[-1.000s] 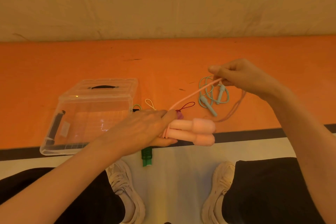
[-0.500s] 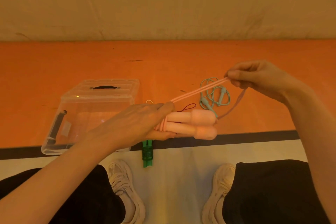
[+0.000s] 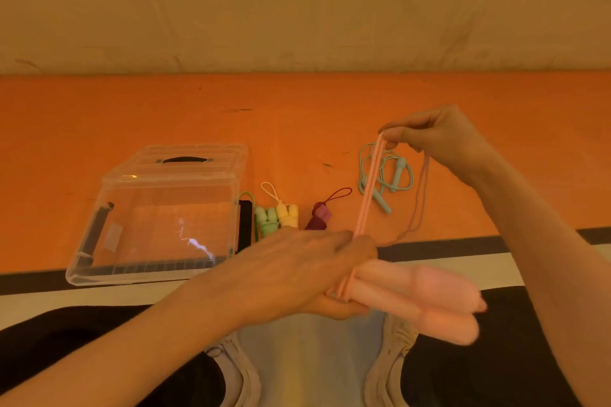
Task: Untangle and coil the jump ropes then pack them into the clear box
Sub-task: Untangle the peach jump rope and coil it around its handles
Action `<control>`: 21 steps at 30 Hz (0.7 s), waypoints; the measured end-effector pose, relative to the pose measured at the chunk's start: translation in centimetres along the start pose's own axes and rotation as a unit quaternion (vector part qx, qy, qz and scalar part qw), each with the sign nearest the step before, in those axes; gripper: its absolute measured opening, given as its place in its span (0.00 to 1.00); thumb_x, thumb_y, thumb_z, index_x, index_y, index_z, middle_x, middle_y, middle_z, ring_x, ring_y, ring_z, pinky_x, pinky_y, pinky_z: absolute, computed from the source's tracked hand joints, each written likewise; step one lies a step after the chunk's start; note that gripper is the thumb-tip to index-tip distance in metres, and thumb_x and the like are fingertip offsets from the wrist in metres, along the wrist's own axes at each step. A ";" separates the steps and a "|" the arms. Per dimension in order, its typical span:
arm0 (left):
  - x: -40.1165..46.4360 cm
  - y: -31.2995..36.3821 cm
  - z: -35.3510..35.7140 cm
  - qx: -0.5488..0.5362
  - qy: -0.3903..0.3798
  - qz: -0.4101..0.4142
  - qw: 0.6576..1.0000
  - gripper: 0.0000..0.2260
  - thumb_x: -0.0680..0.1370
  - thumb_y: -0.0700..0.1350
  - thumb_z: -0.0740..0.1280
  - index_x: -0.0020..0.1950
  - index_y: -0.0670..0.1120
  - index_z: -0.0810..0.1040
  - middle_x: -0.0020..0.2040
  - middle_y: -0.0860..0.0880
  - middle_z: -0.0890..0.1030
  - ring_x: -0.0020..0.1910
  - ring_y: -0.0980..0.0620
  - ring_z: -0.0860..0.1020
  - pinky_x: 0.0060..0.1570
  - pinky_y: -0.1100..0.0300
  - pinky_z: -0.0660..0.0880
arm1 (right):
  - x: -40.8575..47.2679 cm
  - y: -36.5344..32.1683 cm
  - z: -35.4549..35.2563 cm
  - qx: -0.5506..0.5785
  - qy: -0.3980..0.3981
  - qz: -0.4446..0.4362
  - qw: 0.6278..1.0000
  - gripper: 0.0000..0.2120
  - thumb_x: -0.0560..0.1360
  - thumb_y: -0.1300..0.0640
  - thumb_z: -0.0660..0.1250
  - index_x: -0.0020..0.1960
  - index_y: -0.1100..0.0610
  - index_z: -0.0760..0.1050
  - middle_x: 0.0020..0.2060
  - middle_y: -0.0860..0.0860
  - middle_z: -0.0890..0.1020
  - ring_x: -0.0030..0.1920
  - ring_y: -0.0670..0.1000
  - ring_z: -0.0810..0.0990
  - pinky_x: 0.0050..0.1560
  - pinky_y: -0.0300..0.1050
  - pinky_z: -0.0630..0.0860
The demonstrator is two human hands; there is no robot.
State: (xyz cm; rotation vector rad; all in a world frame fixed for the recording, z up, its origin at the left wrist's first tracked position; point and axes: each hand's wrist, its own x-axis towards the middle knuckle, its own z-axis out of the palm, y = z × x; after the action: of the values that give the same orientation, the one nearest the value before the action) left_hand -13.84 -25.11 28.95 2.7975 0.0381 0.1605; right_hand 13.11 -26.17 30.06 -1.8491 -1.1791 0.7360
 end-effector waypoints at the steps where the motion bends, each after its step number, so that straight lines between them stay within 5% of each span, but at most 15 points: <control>1: 0.0 -0.1 -0.3 -0.020 0.019 -0.009 1.000 0.16 0.76 0.62 0.60 0.58 0.54 0.66 0.45 0.59 0.75 0.38 0.62 0.73 0.35 0.65 0.76 | 0.0 0.1 0.1 0.004 -0.002 0.010 1.000 0.06 0.73 0.60 0.72 0.49 0.56 0.84 0.37 0.52 0.85 0.27 0.39 0.70 0.31 0.32 0.67; 5: -0.5 -1.3 -2.9 -0.186 0.144 -0.117 0.965 0.16 0.73 0.62 0.64 0.56 0.62 0.64 0.47 0.62 0.75 0.42 0.66 0.76 0.37 0.71 0.73 | -0.4 0.2 -0.3 0.026 0.004 0.026 0.999 0.05 0.73 0.63 0.71 0.45 0.57 0.85 0.27 0.42 0.82 0.31 0.41 0.70 0.32 0.36 0.69; 8: -0.5 -2.3 -3.3 -0.266 0.215 -0.148 0.928 0.15 0.74 0.58 0.66 0.57 0.58 0.66 0.50 0.60 0.76 0.41 0.58 0.78 0.33 0.68 0.74 | -1.0 0.1 0.0 0.005 -0.007 0.014 1.000 0.20 0.71 0.64 0.71 0.24 0.46 0.81 0.21 0.40 0.78 0.25 0.38 0.69 0.30 0.35 0.69; 13: -0.1 -3.9 -3.5 -0.256 0.305 -0.210 0.893 0.13 0.77 0.54 0.65 0.56 0.50 0.67 0.43 0.63 0.74 0.37 0.61 0.73 0.32 0.69 0.70 | -1.5 0.3 0.6 -0.008 -0.084 0.032 0.996 0.03 0.72 0.60 0.72 0.44 0.54 0.85 0.35 0.48 0.86 0.30 0.41 0.77 0.38 0.36 0.77; 21: 0.4 -6.0 -2.6 -0.164 0.318 -0.313 0.880 0.14 0.78 0.54 0.63 0.59 0.49 0.67 0.42 0.54 0.73 0.34 0.61 0.70 0.31 0.64 0.68 | -3.3 0.5 1.6 -0.019 -0.236 0.040 0.971 0.04 0.71 0.64 0.72 0.43 0.57 0.84 0.33 0.49 0.85 0.32 0.44 0.81 0.37 0.33 0.77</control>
State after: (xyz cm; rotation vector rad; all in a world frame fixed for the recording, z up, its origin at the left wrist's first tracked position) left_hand -13.80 -18.59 29.40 2.1411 0.9554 0.8174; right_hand 10.72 -28.80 28.97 -1.8144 -1.4240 1.2557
